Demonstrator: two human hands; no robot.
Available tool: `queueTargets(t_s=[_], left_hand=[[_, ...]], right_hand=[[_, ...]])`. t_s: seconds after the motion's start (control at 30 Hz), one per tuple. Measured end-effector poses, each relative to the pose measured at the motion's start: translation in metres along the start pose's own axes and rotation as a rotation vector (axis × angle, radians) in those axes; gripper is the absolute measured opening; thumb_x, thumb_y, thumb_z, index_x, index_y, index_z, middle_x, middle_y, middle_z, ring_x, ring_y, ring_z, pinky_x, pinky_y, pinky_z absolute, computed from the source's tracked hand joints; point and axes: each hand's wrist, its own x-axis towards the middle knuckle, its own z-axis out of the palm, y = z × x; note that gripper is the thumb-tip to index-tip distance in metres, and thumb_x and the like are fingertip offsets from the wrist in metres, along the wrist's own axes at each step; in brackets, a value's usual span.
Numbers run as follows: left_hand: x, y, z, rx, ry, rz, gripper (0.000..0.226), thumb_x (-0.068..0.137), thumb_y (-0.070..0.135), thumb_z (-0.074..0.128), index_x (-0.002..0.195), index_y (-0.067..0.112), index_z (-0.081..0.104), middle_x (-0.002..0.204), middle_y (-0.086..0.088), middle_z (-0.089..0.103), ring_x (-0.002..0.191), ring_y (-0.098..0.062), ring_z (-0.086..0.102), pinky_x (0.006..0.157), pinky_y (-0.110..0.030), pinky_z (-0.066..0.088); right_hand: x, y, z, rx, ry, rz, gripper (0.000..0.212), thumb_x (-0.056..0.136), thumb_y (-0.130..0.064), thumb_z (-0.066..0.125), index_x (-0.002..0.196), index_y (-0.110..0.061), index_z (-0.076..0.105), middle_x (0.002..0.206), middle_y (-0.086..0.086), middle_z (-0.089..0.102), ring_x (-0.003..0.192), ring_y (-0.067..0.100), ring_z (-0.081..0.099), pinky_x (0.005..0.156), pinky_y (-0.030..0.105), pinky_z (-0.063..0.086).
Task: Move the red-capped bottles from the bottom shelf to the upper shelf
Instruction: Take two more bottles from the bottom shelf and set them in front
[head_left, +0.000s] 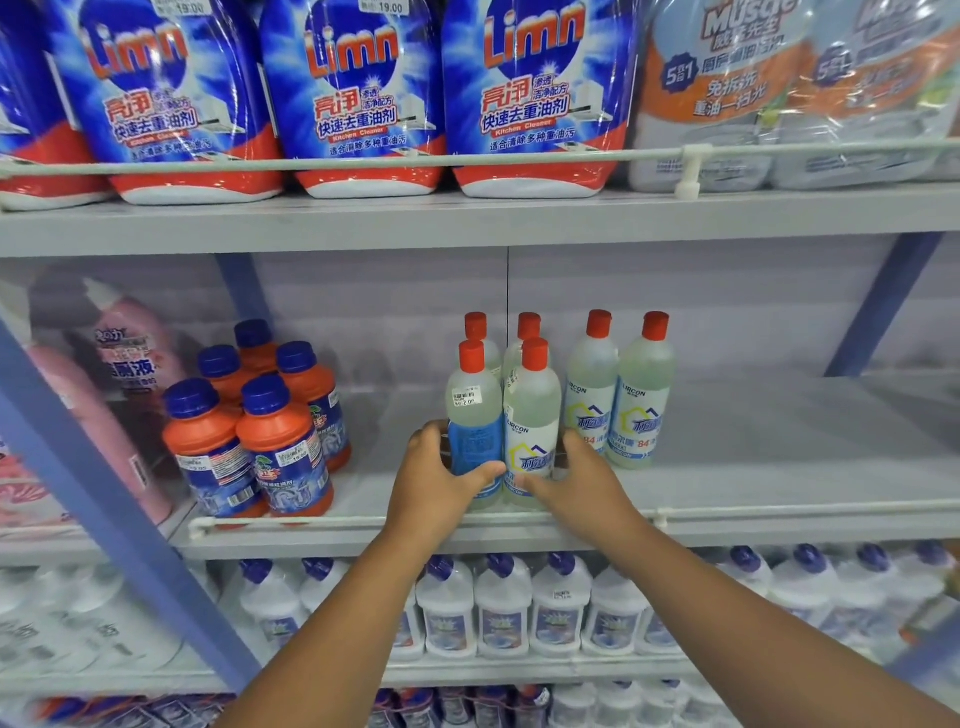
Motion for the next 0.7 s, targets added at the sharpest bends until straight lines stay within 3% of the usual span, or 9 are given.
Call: queueTargets(t_s=[0.1,0.33,0.47,0.6,0.7], left_hand=[[0.0,0.0,0.001,-0.001,-0.003,-0.006,0.068,0.072,0.047,0.087,0.126,0.027,0.052,0.127,0.01,0.057,0.105,-0.006,0.061,0.074,-0.016,0.046],[0.002,0.002,0.006,-0.006,0.055,-0.01,0.067,0.068,0.049,0.089,0.117,0.027,0.05,0.116,0.01,0.056,0.101,-0.008,0.062,0.067,-0.013,0.044],[0.0,-0.003,0.012,-0.039,0.07,0.034,0.078,0.067,0.05,0.088,0.128,0.027,0.045,0.121,0.009,0.051,0.107,-0.009,0.057,0.083,-0.025,0.052],[-0.005,-0.008,0.007,-0.166,-0.046,0.034,0.06,0.083,0.032,0.079,0.129,0.042,0.041,0.126,0.015,0.056,0.111,-0.002,0.058,0.081,-0.016,0.049],[-0.005,-0.007,0.005,-0.178,-0.046,0.021,0.056,0.084,0.029,0.08,0.125,0.04,0.043,0.117,0.019,0.061,0.108,-0.001,0.062,0.079,-0.016,0.051]], right_hand=[[0.0,-0.001,0.004,-0.015,0.048,0.013,0.045,0.08,-0.031,0.084,0.114,-0.022,0.056,0.108,-0.013,0.067,0.092,-0.003,0.061,0.069,0.013,0.044],[-0.001,-0.003,0.006,-0.012,0.059,0.024,0.045,0.08,-0.033,0.084,0.113,-0.021,0.056,0.104,-0.014,0.066,0.089,-0.007,0.059,0.068,0.015,0.044],[-0.002,-0.002,0.005,-0.023,0.06,0.017,0.043,0.081,-0.032,0.083,0.113,-0.02,0.056,0.105,-0.012,0.066,0.09,-0.003,0.061,0.069,0.017,0.046],[-0.002,-0.001,0.004,-0.01,0.039,0.003,0.041,0.084,-0.028,0.08,0.118,-0.021,0.056,0.111,-0.012,0.067,0.098,0.002,0.062,0.072,0.011,0.043],[-0.003,-0.002,0.002,0.0,0.024,0.008,0.04,0.086,-0.026,0.078,0.12,-0.021,0.056,0.114,-0.011,0.066,0.101,0.004,0.062,0.073,0.011,0.041]])
